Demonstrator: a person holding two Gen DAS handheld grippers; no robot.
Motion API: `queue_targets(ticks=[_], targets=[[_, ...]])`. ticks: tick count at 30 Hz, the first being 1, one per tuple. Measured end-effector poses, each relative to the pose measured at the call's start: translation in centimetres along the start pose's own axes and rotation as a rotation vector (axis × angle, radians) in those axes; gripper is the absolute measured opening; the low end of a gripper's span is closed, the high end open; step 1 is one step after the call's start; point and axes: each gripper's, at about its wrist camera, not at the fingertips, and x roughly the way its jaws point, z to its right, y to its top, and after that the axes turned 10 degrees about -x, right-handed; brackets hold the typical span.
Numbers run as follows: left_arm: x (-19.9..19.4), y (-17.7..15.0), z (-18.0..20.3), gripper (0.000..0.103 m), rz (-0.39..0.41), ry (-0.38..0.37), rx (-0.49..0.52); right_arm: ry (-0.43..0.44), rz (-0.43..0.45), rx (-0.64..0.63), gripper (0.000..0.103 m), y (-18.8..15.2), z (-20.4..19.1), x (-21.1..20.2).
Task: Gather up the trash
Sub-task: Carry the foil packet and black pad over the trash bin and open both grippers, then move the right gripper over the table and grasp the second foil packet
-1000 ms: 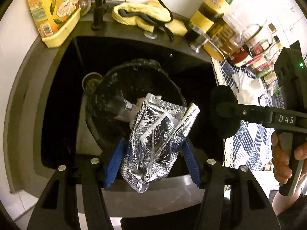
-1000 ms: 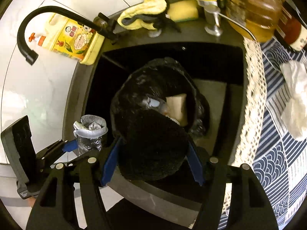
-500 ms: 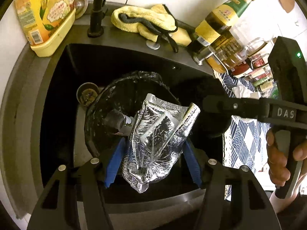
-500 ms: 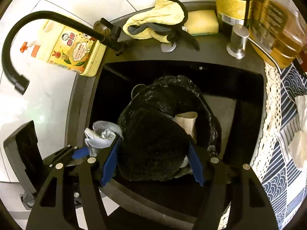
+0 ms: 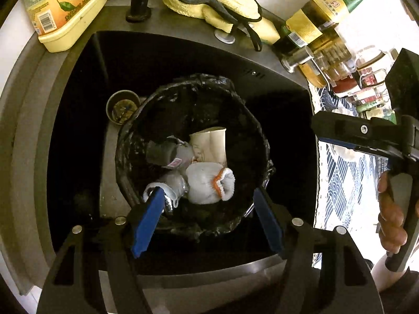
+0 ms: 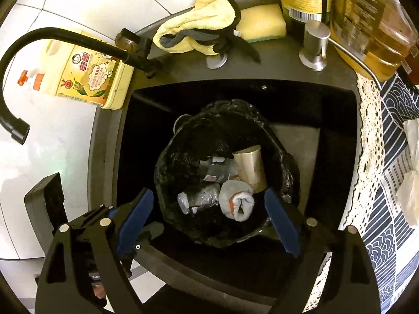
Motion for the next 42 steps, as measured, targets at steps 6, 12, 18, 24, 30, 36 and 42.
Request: queue_targets(ticks=[6,12,18,24,30,36,42], targets=[[-0.9,-0.9,0.4,0.069,0.024,-0.003,0.016,-0.006,0.028,-0.010,0.086,-1.1,-0.5,-1.2],[-1.9,-2.0,1.0,0.069,0.046,-0.015,0.031,-0.029,0.061,-0.013,0.086,-2.9,-0.6,-3.0],[-2.3,-3.4,2.1,0.069,0.049,-0.012,0.052,-0.053,0.083,0.003,0.086,-5.1,0.7,-4.6],[-2.2,-4.7,3.3,0.076,0.045,0.011,0.062,-0.072,0.080,0.027,0.086,-7.0,2.7,-5.8],[-2.1,-5.7,4.9,0.077,0.052,0.019,0.070,-0.095,0.078,0.038,0.090,-8.9,5.0,-7.0],[-1.1,-6.0,6.8,0.077,0.053,0.025,0.065,-0.109,0.070,0.072,0.090,-11.0,9.0,-8.4],[-0.2,-7.0,9.9,0.077,0.063,0.021,0.065,-0.133,0.049,0.109,0.090,-12.8,14.0,-10.5]])
